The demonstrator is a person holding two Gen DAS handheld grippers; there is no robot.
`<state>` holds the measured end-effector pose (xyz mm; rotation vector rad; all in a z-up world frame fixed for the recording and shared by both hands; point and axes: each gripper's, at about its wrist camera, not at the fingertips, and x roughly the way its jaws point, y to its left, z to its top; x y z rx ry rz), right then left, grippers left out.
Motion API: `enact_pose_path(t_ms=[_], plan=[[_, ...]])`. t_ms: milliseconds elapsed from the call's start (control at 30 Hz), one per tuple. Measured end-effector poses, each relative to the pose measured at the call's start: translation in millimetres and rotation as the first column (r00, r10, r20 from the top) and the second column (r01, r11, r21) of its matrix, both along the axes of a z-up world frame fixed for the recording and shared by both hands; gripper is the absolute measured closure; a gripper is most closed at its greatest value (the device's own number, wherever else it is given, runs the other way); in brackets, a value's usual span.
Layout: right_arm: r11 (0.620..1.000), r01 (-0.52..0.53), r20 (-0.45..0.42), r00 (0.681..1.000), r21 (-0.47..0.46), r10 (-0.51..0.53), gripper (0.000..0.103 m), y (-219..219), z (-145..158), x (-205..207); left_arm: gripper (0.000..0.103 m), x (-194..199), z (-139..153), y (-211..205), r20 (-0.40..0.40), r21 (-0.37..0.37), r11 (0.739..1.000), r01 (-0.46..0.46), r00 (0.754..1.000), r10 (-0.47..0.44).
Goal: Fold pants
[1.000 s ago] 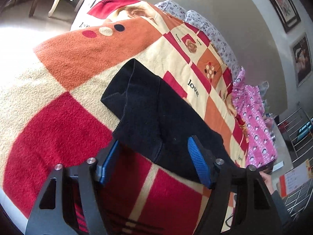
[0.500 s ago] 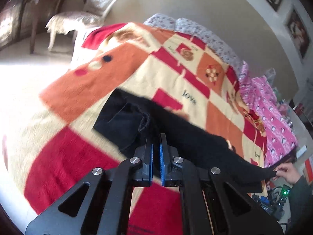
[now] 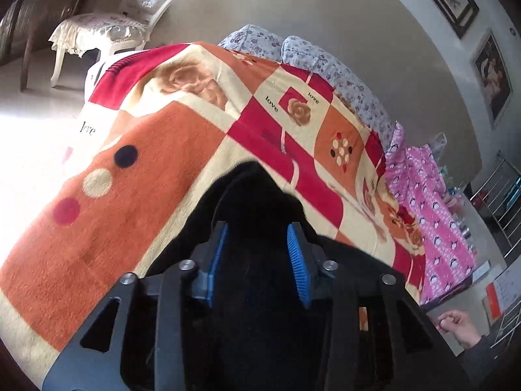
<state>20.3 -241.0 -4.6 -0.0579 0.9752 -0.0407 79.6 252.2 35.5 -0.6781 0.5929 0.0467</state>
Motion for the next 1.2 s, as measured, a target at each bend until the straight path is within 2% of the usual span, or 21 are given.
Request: enact_pose_path(t_ms=[133, 200, 333, 400, 467, 500, 600, 633, 667, 733, 800, 1000, 1200], plan=[[1.000, 0.000, 0.000, 1.000, 0.000, 0.000, 0.000, 0.3, 0.1, 0.3, 0.064, -41.0, -19.5, -4.4, -0.032, 0.027, 0.999, -0.026, 0.999, 0.027], [1.000, 0.001, -0.001, 1.000, 0.000, -0.001, 0.000, 0.2, 0.1, 0.3, 0.064, -64.3, -28.4, -4.5, -0.030, -0.006, 0.998, -0.068, 0.997, 0.068], [1.000, 0.003, -0.004, 1.000, 0.006, -0.003, 0.000, -0.6, -0.2, -0.4, 0.064, -98.9, -41.0, -27.6, -0.012, -0.132, 0.987, -0.093, 0.996, 0.092], [1.000, 0.003, -0.001, 1.000, 0.012, -0.003, 0.000, -2.0, -0.5, -0.8, 0.064, -110.8, -42.0, -55.2, 0.003, -0.176, 0.983, -0.054, 0.998, 0.056], [1.000, 0.002, 0.000, 1.000, 0.013, -0.002, 0.000, -2.8, -1.0, -1.3, 0.064, -119.1, -38.8, -85.2, 0.023, -0.172, 0.985, -0.004, 1.000, 0.008], [1.000, 0.001, 0.000, 1.000, 0.013, -0.001, 0.000, -3.1, -1.2, -1.5, 0.064, -123.0, -38.0, -100.3, 0.030, -0.152, 0.988, 0.022, 0.999, -0.017], [1.000, 0.003, -0.002, 1.000, 0.014, -0.003, 0.000, -5.1, -1.7, -1.8, 0.058, -133.7, -36.7, -148.0, 0.058, 0.046, 0.995, 0.086, 0.994, -0.089], [1.000, 0.003, -0.002, 1.000, 0.014, -0.003, 0.000, -5.0, -1.5, -1.0, 0.058, -134.1, -37.8, -164.9, 0.041, 0.145, 0.984, 0.107, 0.993, -0.114], [1.000, 0.003, -0.003, 1.000, 0.015, -0.003, 0.000, -5.1, -1.5, -0.6, 0.058, -131.7, -37.0, -176.2, 0.009, 0.210, 0.969, 0.126, 0.991, -0.131], [1.000, 0.002, -0.004, 1.000, 0.013, -0.002, 0.000, -2.1, -0.5, 0.6, 0.058, -130.6, -31.5, -191.6, 0.008, 0.292, 0.942, 0.166, 0.984, -0.176], [1.000, 0.002, -0.004, 1.000, 0.014, -0.002, 0.000, -1.9, -0.5, 0.6, 0.058, -130.5, -33.5, -196.6, 0.001, 0.329, 0.928, 0.175, 0.983, -0.185], [1.000, 0.002, -0.004, 1.000, 0.010, -0.001, 0.000, -1.7, -0.5, 0.8, 0.058, -135.6, -46.6, -186.4, -0.019, 0.270, 0.948, 0.168, 0.985, -0.169], [1.000, 0.001, -0.005, 1.000, 0.009, -0.001, 0.000, -0.4, 0.3, 0.5, 0.058, -146.7, -65.0, -172.1, -0.068, 0.124, 0.980, 0.157, 0.986, -0.150]])
